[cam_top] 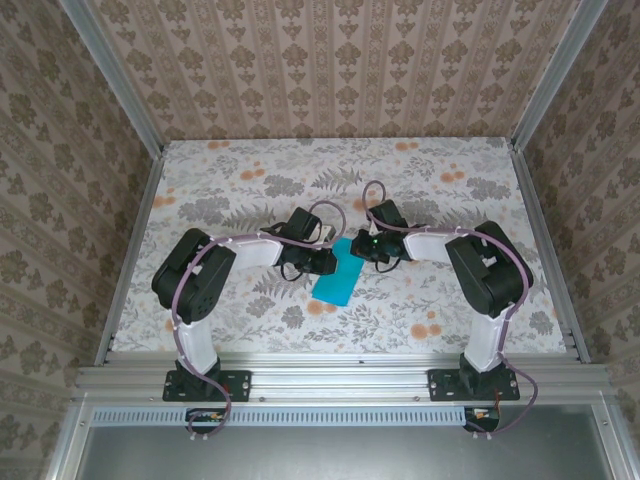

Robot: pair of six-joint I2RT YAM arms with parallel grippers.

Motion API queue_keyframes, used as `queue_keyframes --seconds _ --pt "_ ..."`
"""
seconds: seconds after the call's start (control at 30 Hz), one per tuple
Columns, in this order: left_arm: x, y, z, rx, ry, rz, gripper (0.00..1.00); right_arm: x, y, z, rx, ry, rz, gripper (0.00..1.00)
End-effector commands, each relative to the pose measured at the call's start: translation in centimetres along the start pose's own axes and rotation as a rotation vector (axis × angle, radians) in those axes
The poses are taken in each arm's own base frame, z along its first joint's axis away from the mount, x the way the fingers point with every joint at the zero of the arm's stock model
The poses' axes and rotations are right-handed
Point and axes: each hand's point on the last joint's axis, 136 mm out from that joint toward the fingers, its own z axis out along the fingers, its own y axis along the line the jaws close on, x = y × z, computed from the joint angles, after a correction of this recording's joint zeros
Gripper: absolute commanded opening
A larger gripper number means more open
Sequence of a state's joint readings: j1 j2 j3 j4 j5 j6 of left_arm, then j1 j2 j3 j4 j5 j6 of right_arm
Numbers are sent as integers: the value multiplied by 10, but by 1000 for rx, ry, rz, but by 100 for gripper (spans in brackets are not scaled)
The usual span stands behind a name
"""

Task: Fold a paper plane with a square sheet of paper (pick it up from the middle)
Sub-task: Fold the square sheet of paper in half at the center of the table.

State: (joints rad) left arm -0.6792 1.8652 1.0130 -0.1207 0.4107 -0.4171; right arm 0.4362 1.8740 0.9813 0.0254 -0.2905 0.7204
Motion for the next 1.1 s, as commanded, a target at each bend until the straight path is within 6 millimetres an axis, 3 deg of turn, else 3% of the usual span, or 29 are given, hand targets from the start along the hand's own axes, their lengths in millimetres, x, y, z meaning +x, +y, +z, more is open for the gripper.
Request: queue_keyframes --seconds 0.0,0.3,0.6,0.8,0.93,1.07 --pt "49 33 7 -115 156 -43 15 -7 -28 4 72 -23 5 12" --pt "55 36 8 -122 173 -48 15 -23 -59 1 80 -70 61 12" --pt "56 36 8 -119 181 -56 15 -40 -70 -6 69 -104 82 12" --pt "53 32 8 -110 177 -55 15 -42 -38 -29 -3 -121 43 12" --pt "50 31 7 -106 174 -54 15 -17 -6 -41 -59 -96 7 13" --pt "50 30 8 -101 175 -55 15 18 18 -39 -111 -45 10 13"
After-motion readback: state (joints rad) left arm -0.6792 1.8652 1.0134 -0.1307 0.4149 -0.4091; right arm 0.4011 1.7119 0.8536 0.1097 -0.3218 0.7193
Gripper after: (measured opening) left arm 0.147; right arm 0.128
